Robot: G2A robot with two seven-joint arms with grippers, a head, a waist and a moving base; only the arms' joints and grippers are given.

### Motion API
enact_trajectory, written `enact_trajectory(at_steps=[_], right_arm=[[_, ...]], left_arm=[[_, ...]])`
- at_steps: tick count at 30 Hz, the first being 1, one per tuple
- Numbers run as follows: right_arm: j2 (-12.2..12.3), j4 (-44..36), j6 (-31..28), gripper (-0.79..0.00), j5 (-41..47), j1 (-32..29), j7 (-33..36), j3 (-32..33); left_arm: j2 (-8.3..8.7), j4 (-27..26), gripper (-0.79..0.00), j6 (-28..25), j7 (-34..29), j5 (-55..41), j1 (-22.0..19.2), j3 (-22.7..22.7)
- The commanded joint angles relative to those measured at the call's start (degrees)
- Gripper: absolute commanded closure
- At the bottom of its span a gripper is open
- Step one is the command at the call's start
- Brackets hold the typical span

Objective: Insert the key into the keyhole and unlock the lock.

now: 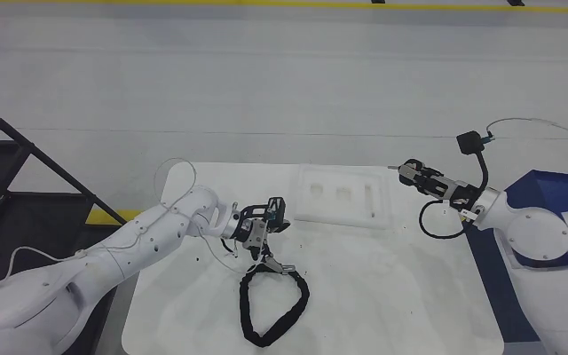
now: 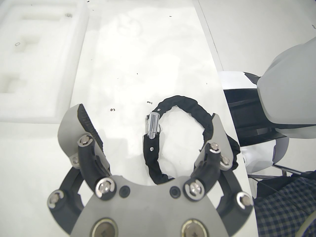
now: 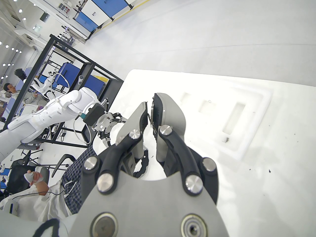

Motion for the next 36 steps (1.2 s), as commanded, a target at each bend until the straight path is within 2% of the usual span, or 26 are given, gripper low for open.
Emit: enact_trajectory(at_steps=[1, 6, 10, 15, 19, 26, 35, 36], right_arm=[[0.0, 0.0, 0.0, 0.000, 0.0, 0.0, 0.0, 0.0], [0.0, 0.0, 0.0, 0.000, 0.0, 0.0, 0.0, 0.0], [0.0, 0.0, 0.0, 0.000, 0.0, 0.0, 0.0, 0.0], [0.0, 0.0, 0.0, 0.000, 0.0, 0.0, 0.0, 0.0], [0.0, 0.0, 0.0, 0.000, 0.0, 0.0, 0.0, 0.0], [0.0, 0.0, 0.0, 0.000, 0.0, 0.0, 0.0, 0.0], [0.0, 0.0, 0.0, 0.000, 0.0, 0.0, 0.0, 0.0], [0.0, 0.0, 0.0, 0.000, 0.0, 0.0, 0.0, 0.0]], left_arm=[[0.05, -0.7, -0.785, -0.8, 0.5, 4.3, 1.2, 0.2], [0.82, 0.6, -0.785, -0.8, 10.2, 14.2, 4.0, -0.8], [1.35, 0.8, -0.785, 2.4, 18.8, 25.6, 6.6, -1.8], [1.21, 2.1, -0.785, 6.2, 27.4, 33.4, 9.7, -2.0], [-0.19, 3.0, -0.785, 7.9, 29.2, 36.0, 10.7, -2.0], [-2.49, 5.9, -0.785, 7.9, 30.3, 39.0, 10.8, -2.3], [-3.19, 7.1, -0.785, 8.3, 32.3, 43.2, 11.6, -3.4], [-3.19, 7.2, -0.767, 8.5, 32.3, 43.6, 11.6, -3.6]])
